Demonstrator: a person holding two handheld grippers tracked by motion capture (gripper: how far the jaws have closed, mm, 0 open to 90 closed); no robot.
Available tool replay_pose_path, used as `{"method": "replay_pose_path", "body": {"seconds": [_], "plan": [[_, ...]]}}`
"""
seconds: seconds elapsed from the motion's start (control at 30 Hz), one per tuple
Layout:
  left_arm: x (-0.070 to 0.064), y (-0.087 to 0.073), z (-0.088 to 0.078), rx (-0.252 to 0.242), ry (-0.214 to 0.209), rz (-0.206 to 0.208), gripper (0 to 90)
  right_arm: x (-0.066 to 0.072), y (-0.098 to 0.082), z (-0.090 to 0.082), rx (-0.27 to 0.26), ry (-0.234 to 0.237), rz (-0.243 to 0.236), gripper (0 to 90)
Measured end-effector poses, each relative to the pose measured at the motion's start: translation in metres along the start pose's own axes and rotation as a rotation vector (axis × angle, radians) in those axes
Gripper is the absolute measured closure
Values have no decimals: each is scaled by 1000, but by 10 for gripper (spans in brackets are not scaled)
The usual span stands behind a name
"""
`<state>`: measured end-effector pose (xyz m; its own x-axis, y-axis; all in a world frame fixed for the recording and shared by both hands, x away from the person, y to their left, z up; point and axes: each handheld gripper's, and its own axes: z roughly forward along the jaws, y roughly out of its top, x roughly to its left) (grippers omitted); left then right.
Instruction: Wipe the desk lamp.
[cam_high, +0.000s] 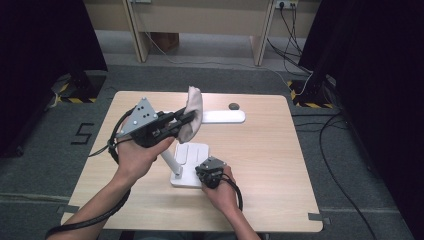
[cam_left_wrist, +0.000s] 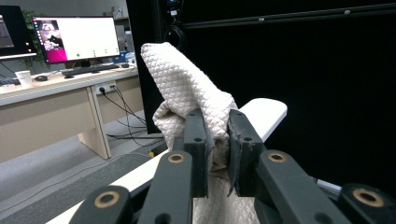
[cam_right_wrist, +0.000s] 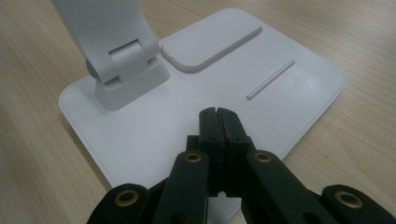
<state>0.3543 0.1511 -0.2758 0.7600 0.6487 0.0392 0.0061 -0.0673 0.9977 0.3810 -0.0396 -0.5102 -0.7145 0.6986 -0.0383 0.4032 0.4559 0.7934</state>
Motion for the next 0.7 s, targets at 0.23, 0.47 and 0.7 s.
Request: {"method": "replay_pose_path", "body": {"seconds": [0.23,0.47,0.7], "plan": [[-2,0,4,-3,-8,1,800,0,0,0,-2,1,2,900],[-5,0,8,-1,-12,3,800,0,0,0,0,1,0,900],[-8,0,12,-2,-21,5,800,0,0,0,-2,2,-1,900]]}}
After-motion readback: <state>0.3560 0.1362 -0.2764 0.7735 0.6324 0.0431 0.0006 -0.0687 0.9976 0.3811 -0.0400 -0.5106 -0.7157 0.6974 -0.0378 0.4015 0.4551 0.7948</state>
